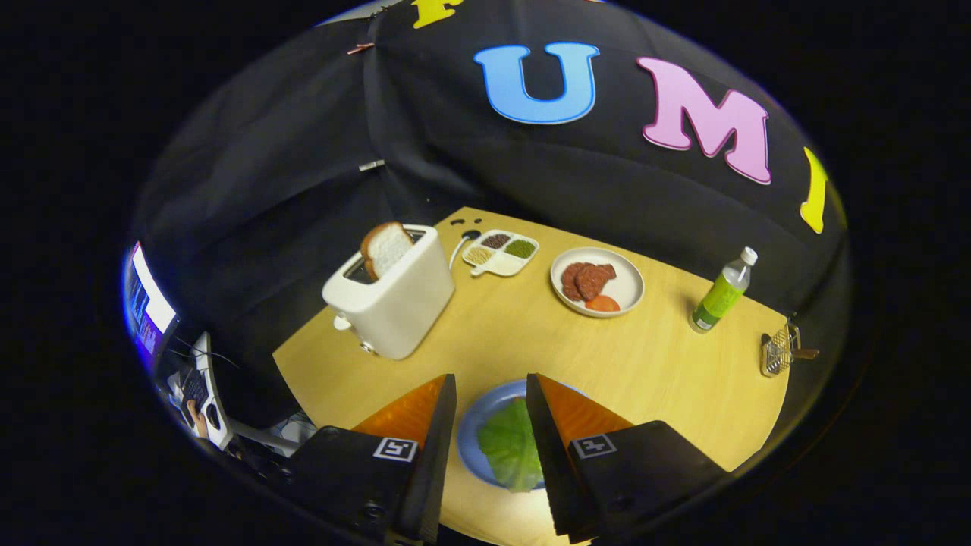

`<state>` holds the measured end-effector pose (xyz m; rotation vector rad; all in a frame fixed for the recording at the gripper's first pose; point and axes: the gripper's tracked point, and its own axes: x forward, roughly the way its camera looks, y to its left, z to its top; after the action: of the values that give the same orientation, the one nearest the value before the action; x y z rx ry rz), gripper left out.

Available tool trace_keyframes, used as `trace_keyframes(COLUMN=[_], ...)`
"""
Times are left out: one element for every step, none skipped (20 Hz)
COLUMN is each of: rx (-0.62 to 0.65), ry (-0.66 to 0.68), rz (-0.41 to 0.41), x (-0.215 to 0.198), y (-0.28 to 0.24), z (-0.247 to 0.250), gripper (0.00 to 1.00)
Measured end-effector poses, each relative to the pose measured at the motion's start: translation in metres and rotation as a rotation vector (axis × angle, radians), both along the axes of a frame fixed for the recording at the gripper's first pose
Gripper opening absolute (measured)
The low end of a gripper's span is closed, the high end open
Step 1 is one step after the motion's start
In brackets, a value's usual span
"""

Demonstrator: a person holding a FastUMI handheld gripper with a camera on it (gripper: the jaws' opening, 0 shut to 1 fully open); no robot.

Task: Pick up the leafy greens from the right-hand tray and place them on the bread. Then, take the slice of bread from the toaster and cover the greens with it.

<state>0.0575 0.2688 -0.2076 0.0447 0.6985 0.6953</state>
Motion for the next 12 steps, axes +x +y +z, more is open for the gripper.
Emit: trace_keyframes(rx=[0.017,0.031,0.040,0.047,0.051,0.054,0.057,0.060,0.058,0.053,0.047,0.040], ry=[-0.022,-0.043,-0.063,-0.084,-0.102,-0.118,-0.133,-0.148,-0.160,-0.171,-0.177,-0.176], rz=[0.013,0.026,0.041,0.050,0.064,0.072,0.080,0.085,0.089,0.093,0.098,0.102], x=[0.004,0.006,0.009,0.013,0.015,0.018,0.022,0.026,0.029,0.034,0.038,0.041], y=[0.014,0.027,0.041,0.056,0.070,0.084,0.098,0.113,0.127,0.142,0.156,0.169], z=[0.015,0.028,0.041,0.051,0.060,0.068,0.074,0.078,0.081,0.081,0.080,0.077], gripper=[0.59,0.59,0.59,0.59,0.59,0.59,0.59,0.59,0.59,0.59,0.59,0.59])
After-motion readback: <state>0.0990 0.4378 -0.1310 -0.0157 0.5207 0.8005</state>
